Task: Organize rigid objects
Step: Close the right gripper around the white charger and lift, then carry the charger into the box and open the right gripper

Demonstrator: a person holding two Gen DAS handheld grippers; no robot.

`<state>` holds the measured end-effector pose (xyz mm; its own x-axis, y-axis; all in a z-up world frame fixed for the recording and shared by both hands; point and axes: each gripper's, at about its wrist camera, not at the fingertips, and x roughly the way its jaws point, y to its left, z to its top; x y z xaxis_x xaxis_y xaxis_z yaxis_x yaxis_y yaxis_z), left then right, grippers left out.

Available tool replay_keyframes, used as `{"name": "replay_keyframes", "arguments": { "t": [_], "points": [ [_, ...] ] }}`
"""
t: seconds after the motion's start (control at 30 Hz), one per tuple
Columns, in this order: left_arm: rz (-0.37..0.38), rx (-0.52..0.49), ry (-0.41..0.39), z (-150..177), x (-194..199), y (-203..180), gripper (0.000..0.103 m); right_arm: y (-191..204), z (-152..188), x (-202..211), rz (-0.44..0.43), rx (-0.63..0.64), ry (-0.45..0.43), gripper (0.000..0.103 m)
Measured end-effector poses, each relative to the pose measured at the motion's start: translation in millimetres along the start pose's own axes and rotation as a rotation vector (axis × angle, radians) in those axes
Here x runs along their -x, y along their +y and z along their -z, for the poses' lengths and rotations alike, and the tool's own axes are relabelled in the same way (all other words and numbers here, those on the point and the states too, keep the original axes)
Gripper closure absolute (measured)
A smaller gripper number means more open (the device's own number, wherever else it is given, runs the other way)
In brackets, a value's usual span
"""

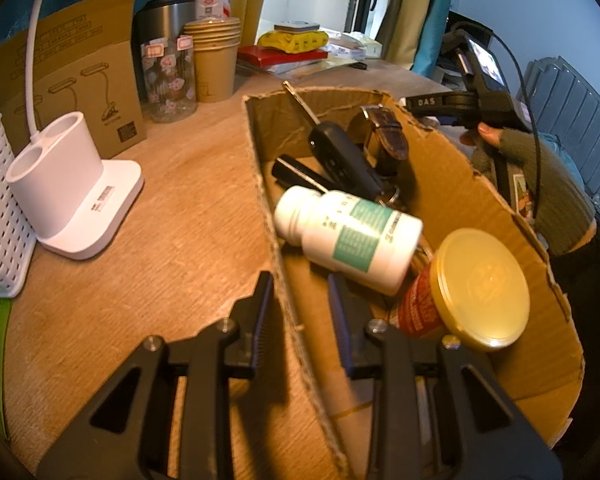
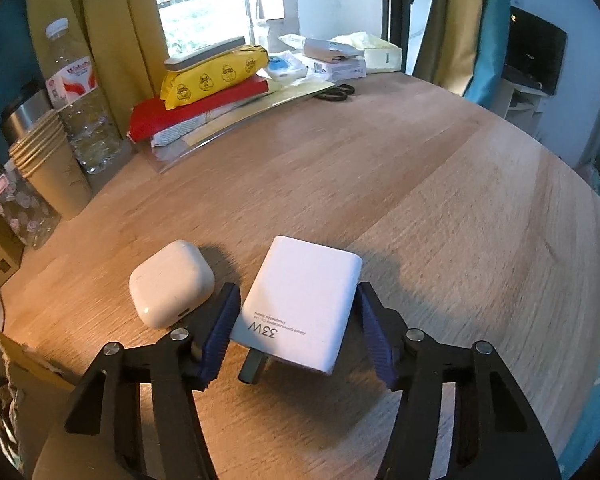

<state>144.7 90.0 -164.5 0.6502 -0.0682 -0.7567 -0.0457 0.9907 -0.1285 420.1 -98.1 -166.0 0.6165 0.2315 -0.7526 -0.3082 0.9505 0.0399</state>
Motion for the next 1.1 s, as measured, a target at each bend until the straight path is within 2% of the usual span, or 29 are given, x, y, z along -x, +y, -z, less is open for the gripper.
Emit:
{"name": "replay_keyframes", "arguments": {
  "t": [0.47, 0.7, 1.1],
  "points": [
    [0.0, 0.0, 0.0, 0, 0, 0, 0.074, 8, 14, 40, -0.093, 0.049, -0.086, 0.05],
    [-0.001, 0.0, 0.0, 0, 0, -1, 0.074, 14, 19, 85, -0.13, 0.073, -0.187, 0.051],
    [-0.001, 0.0, 0.0, 0, 0, -1, 0.074, 47, 29, 144, -0.226, 0.148, -0.278, 0.052]
  ]
}}
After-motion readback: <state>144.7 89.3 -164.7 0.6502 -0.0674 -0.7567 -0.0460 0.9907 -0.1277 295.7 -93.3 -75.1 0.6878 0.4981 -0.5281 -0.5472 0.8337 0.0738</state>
